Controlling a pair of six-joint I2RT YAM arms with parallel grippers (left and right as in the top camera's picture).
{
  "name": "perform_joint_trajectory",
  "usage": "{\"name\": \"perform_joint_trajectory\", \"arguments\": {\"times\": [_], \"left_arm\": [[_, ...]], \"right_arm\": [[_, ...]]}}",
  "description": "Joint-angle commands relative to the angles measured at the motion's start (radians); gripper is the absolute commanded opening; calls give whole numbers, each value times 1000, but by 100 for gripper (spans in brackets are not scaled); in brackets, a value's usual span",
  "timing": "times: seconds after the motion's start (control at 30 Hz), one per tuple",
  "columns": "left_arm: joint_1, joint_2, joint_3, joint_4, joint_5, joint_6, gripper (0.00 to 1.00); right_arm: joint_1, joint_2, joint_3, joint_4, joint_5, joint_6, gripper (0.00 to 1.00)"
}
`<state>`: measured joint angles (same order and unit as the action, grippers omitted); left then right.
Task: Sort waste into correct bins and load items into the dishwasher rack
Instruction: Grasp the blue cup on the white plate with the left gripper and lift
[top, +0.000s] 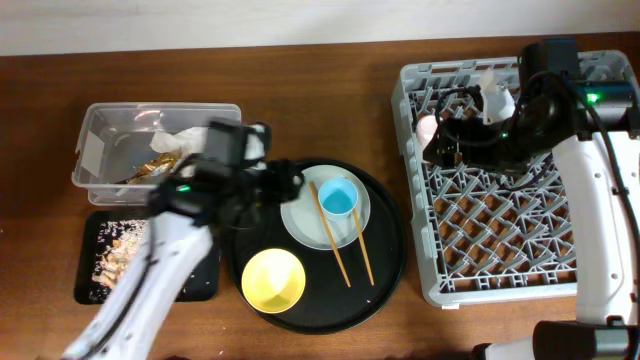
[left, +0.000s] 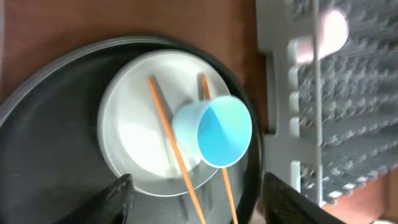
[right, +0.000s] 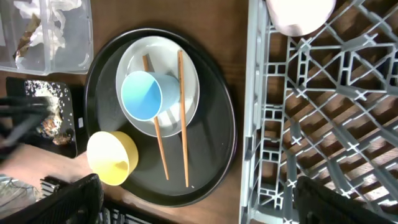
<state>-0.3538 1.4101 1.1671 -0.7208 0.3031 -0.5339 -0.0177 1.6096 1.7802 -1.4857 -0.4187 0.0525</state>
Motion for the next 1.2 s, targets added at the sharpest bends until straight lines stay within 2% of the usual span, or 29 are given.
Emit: {"name": "perform_joint_trajectory", "arguments": {"times": [0.0, 0.27, 0.63, 0.8, 0.93, 1.03, 1.07, 1.13, 1.17], "left_arm": [[-136, 155, 4, 72, -113, -12, 57], [-161, 339, 4, 198, -147, -35, 43], [-161, 359, 4, 204, -154, -34, 1], [-127, 322, 44, 193, -147, -34, 1], [-35, 181, 117, 151, -106, -34, 1], [42, 84, 139, 140, 64, 6, 0], [76, 54, 139, 140, 153, 8, 1], [172, -2, 139, 149, 417, 8, 0], [233, -18, 139, 178, 608, 12, 0]], "right_arm": [[6, 3, 5, -3, -15, 4, 99], [5, 3, 4, -18, -14, 3, 99], [5, 3, 4, -19, -15, 4, 99], [4, 3, 6, -13, -16, 4, 99], [5, 3, 6, 1, -49, 4, 99], [5, 3, 6, 1, -153, -14, 99], [5, 3, 6, 1, -226, -69, 99], [5, 3, 6, -3, -482, -266, 99], [6, 3, 6, -13, -638, -388, 99]]}}
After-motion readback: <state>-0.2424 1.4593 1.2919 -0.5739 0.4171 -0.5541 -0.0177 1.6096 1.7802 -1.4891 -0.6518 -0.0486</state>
